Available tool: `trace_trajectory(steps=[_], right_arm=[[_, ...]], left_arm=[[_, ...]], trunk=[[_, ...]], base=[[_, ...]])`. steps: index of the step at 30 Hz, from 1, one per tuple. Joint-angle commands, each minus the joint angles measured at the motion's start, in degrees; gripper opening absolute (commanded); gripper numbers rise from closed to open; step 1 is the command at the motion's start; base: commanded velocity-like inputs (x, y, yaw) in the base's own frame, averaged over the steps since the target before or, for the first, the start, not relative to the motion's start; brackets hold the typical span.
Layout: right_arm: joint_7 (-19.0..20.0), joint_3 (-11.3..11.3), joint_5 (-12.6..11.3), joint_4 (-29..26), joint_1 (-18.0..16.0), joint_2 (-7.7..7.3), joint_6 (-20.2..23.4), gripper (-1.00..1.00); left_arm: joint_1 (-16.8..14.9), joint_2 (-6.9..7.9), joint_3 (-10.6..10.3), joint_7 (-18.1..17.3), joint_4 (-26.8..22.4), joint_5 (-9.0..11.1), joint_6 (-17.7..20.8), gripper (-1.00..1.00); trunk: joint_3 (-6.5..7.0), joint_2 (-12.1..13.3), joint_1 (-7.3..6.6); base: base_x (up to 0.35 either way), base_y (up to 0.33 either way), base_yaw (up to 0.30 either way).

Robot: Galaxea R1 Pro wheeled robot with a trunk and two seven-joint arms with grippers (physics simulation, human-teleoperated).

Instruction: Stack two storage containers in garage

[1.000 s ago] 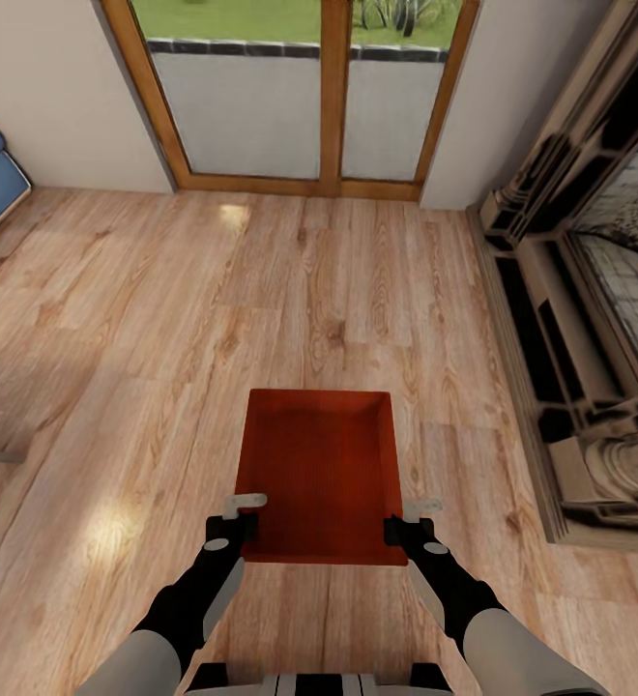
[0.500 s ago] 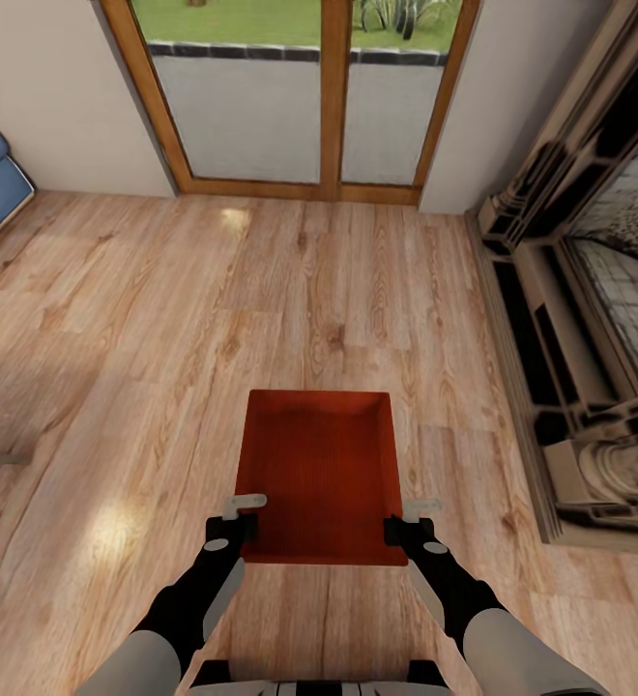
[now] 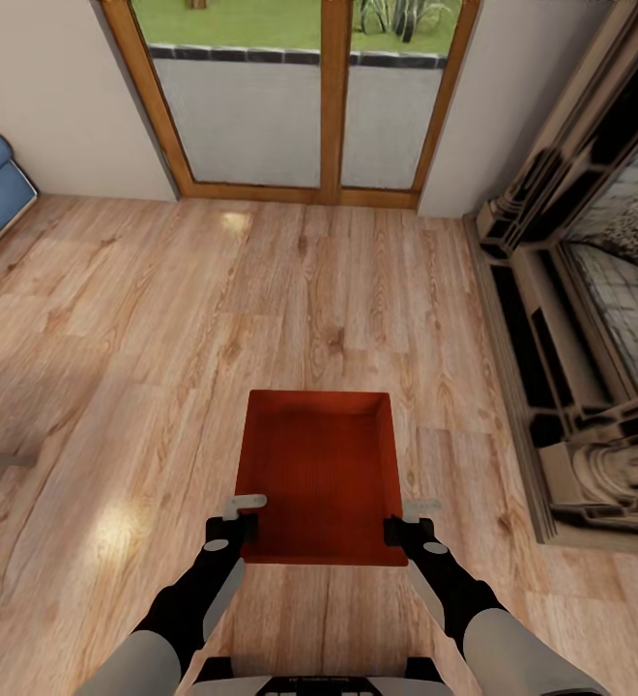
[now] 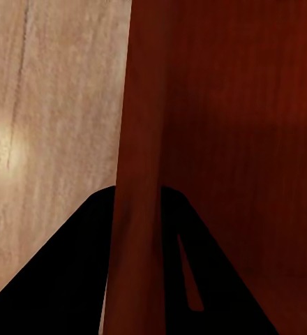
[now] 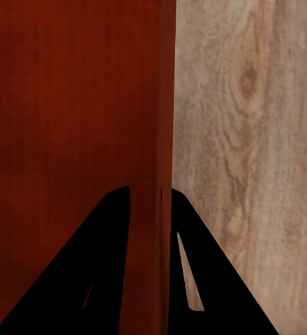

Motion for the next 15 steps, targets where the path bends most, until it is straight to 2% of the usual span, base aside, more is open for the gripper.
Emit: trace_trajectory(steps=[1, 15], right_arm=[[-0.6, 0.3, -0.4, 0.1, 0.0, -0.03, 0.1, -1.00], [-0.6, 0.3, -0.4, 0.1, 0.0, -0.07, 0.0, -1.00]], left_arm=[[0.0, 0.08, -0.2, 0.8, -0.2, -0.3, 0.3, -1.00], [0.0, 0.08, -0.2, 0.8, -0.3, -0.3, 0.3, -1.00]], trunk=[[0.16, 0.4, -0.23], [2.67, 6.0, -3.30]], base=[[0.000, 0.000, 0.000], [0.000, 0.000, 0.000]])
